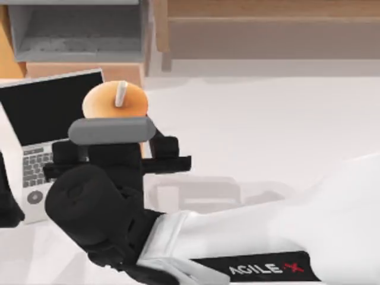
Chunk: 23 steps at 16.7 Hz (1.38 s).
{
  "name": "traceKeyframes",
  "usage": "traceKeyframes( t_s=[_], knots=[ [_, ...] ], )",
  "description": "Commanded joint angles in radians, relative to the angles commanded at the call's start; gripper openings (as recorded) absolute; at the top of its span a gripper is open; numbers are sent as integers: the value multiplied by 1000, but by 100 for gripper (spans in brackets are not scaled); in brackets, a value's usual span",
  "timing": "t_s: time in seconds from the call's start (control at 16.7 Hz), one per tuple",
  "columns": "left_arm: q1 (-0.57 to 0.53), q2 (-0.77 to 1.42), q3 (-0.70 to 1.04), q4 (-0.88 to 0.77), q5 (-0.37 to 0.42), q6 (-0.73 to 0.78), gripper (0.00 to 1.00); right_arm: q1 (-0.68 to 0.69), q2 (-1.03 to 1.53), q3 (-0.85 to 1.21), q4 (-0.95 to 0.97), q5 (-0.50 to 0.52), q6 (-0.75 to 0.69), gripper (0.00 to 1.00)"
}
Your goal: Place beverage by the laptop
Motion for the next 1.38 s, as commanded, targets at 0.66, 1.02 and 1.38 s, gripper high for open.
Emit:
traceKeyframes(
  t_s=[0.66, 1.02, 1.38],
  knots=[
    [0, 0, 0, 0, 0, 0, 100, 11, -9, -42, 125, 13, 9, 0],
    [0, 0, 0, 0, 0, 0, 100, -38, 21, -60, 89, 20, 26, 0],
    [0, 0, 0, 0, 0, 0, 100, -75, 70, -53, 16, 21, 36, 0]
  ],
)
